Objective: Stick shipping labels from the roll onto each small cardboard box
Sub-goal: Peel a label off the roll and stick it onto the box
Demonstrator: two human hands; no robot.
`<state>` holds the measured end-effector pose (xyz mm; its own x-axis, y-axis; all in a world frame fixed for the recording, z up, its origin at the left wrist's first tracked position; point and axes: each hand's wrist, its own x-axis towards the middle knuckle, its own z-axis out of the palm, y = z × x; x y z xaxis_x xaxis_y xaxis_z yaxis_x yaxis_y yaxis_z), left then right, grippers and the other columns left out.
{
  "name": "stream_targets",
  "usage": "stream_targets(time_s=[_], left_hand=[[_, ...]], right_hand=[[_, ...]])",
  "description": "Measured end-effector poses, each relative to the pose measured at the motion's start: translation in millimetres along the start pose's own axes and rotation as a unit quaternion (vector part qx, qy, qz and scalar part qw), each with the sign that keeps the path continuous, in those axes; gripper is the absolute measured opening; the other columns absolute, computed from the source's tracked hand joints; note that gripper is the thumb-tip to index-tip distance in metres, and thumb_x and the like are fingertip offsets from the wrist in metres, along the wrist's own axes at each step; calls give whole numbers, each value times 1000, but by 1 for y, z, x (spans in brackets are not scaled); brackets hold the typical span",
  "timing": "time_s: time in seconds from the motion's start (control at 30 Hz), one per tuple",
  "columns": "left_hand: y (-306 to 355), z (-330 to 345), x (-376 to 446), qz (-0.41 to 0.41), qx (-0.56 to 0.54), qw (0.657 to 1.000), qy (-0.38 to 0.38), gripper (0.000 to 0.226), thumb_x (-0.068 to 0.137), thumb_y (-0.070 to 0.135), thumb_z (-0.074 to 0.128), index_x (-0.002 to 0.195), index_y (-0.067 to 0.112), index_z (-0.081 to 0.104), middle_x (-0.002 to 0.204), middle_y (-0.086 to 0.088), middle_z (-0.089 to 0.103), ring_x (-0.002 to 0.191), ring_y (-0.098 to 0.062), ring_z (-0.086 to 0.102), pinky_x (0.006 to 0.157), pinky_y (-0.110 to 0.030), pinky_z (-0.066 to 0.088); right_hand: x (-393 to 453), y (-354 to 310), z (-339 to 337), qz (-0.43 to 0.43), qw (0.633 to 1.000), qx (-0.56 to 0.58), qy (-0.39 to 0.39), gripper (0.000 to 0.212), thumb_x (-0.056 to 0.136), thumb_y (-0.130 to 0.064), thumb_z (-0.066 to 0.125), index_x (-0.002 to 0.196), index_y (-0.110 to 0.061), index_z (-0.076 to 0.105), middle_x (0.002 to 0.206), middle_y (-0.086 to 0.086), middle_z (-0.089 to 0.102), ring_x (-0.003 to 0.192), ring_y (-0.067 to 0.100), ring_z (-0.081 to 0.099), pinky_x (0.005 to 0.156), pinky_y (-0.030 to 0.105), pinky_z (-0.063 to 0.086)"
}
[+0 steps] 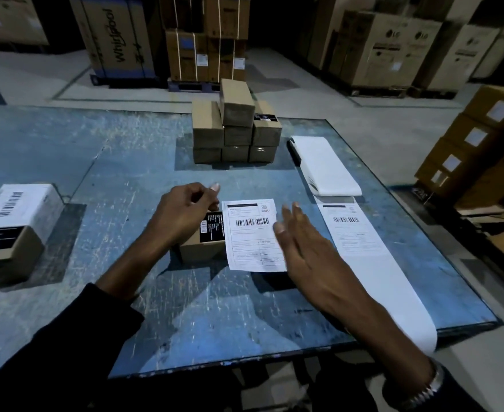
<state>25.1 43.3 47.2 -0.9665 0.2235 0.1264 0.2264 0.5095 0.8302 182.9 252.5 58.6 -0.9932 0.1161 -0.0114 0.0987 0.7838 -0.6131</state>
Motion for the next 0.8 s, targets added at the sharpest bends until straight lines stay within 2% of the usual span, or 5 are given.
stream_targets(time_s=[0.1,0.27,0.47,0.67,0.8], left_hand=[[0,-34,4,-29,-10,980,-199,81,88,74,69,154,36,42,136,9,65,123,-13,65,107,-41,50],[-14,-57,1,28,26,913,-407,143,67,31,102,160,63,-1,149,25,55,133,3,59,104,-18,52],[-19,-41,7,91,17,948,-305,133,67,6,101,160,55,18,136,7,63,133,-11,60,107,-37,57],[-10,-42,6,175,-42,957,-228,124,71,-6,94,163,42,25,141,0,61,134,-13,61,107,-30,55],[-3,-42,2,233,-47,953,-187,115,74,-9,91,165,27,30,146,12,59,145,-14,52,114,-23,47]], right_hand=[[8,4,-15,6,995,91,38,58,104,-75,22,160,-62,26,158,-34,33,143,-8,33,119,25,24],[28,13,-16,17,977,200,-67,41,104,-74,36,143,-71,47,155,-34,45,145,0,44,118,28,30],[35,22,-7,12,956,273,-102,42,104,-73,38,146,-74,40,163,-30,37,152,2,37,132,43,20],[49,16,-15,-69,956,285,-21,43,110,-61,38,153,-65,40,157,-38,41,144,-15,39,126,30,26],[58,5,-26,-119,956,266,23,49,105,-51,38,153,-53,45,157,-21,45,136,-14,46,104,9,40]])
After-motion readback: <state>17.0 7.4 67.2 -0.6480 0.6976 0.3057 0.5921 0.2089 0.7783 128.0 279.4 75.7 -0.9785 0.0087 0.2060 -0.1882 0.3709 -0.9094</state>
